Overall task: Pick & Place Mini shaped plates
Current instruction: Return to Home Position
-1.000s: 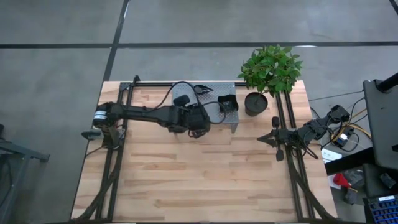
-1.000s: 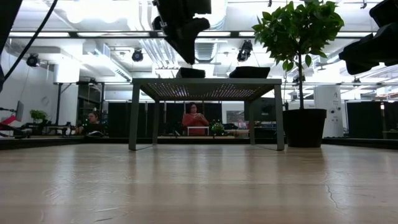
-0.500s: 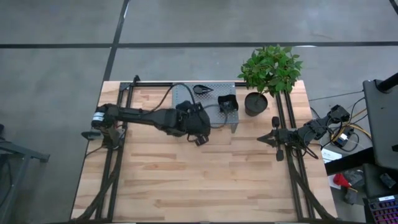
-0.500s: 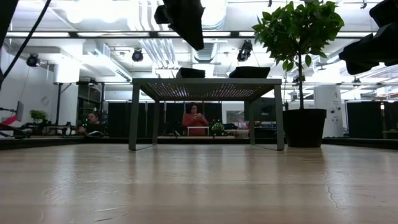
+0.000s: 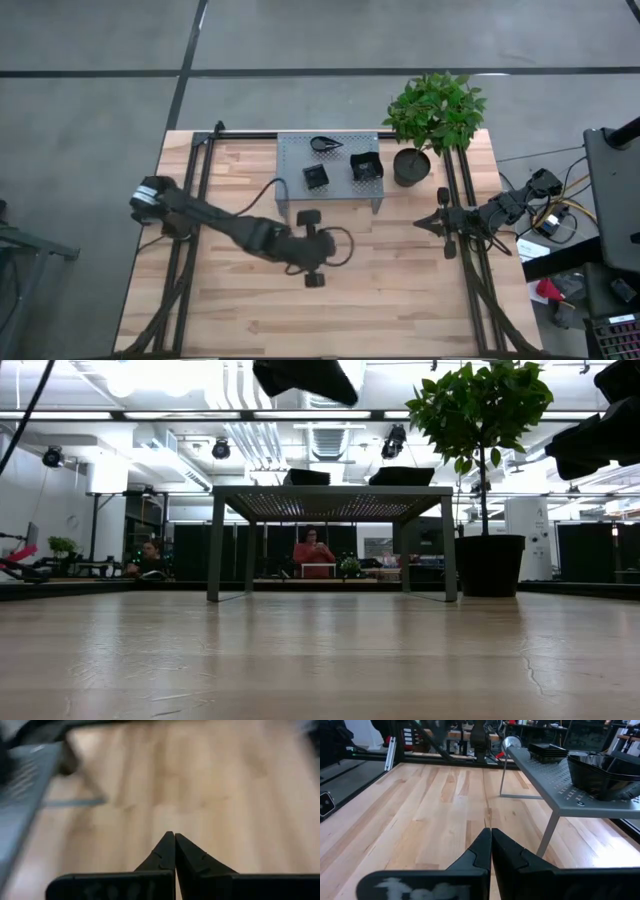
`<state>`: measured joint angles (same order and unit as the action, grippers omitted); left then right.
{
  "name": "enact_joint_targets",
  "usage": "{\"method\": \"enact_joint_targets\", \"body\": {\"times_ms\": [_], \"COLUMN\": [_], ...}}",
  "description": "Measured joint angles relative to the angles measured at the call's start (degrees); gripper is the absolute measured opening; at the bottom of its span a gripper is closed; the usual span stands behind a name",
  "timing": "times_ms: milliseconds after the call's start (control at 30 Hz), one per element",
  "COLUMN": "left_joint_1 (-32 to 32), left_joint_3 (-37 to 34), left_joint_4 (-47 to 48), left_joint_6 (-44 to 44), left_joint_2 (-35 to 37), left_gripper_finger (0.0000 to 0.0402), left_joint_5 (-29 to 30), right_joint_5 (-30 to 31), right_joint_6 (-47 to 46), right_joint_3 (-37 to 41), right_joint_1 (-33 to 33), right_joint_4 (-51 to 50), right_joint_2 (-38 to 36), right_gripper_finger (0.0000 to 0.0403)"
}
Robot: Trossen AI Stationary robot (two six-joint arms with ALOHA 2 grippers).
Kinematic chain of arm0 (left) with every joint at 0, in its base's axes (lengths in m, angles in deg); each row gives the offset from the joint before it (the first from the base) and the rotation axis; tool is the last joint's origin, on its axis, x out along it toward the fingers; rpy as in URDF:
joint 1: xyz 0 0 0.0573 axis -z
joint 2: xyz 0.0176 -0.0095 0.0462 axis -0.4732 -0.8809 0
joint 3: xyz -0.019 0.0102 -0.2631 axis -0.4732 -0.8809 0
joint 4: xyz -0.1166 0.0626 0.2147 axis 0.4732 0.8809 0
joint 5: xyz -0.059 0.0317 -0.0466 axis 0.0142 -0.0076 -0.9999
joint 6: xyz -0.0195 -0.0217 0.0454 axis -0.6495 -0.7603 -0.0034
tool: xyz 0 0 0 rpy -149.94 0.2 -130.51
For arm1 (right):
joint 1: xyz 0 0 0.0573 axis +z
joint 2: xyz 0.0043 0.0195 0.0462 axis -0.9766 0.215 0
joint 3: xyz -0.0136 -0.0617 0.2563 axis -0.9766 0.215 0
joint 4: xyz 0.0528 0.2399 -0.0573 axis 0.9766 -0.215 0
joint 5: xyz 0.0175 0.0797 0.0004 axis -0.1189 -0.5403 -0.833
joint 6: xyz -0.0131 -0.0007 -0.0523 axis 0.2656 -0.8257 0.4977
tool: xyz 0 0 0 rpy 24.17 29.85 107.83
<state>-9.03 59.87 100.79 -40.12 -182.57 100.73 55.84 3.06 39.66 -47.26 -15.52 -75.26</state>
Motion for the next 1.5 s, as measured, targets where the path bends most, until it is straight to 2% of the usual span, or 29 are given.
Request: {"method": "enact_joint_targets", "body": {"times_ms": [167, 233, 333, 500, 600, 733, 867, 1033, 1267, 1500], "left_joint_1": [2.1, 2.5, 2.3, 2.3, 2.1, 2.1, 1.3, 1.4, 1.4, 1.4], "left_joint_3": [-16.6, -23.6, -32.0, -42.8, -47.5, -54.2, -62.6, -71.1, -75.7, -76.2], "left_joint_4": [-26.3, -34.5, -40.3, -44.2, -45.9, -47.3, -50.7, -51.8, -52.8, -51.3], "left_joint_6": [5.5, 8.9, 8.3, 5.2, 5.8, 9.6, 10.3, 9.4, 12.7, 14.2], "left_joint_2": [7.4, 10.5, 15.8, 25.4, 31.2, 38.1, 45.5, 54.3, 63.3, 67.7], "left_gripper_finger": [0.0001, 0.0, 0.0002, 0.0002, 0.0003, 0.0003, 0.0003, 0.0003, 0.0003, 0.0003], "left_joint_5": [-11.4, -12.5, -11.9, -8.0, -5.8, -5.9, -2.1, -2.9, -3.7, -3.8], "right_joint_5": [0.0, 0.0, 0.0, 0.0, 0.0, 0.0, 0.0, 0.0, 0.0, 0.0], "right_joint_6": [0.0, 0.0, 0.0, 0.0, 0.0, 0.0, 0.0, 0.0, 0.0, 0.0], "right_joint_3": [0.0, 0.0, 0.0, 0.0, 0.0, 0.0, 0.0, 0.0, 0.0, 0.0], "right_joint_1": [0.0, 0.0, 0.0, 0.0, 0.0, 0.0, 0.0, 0.0, 0.0, 0.0], "right_joint_4": [0.0, 0.0, 0.0, 0.0, 0.0, 0.0, 0.0, 0.0, 0.0, 0.0], "right_joint_2": [0.0, 0.0, 0.0, 0.0, 0.0, 0.0, 0.0, 0.0, 0.0, 0.0], "right_gripper_finger": [0.0008, 0.0008, 0.0008, 0.0008, 0.0008, 0.0008, 0.0008, 0.0008, 0.0008, 0.0008]}}
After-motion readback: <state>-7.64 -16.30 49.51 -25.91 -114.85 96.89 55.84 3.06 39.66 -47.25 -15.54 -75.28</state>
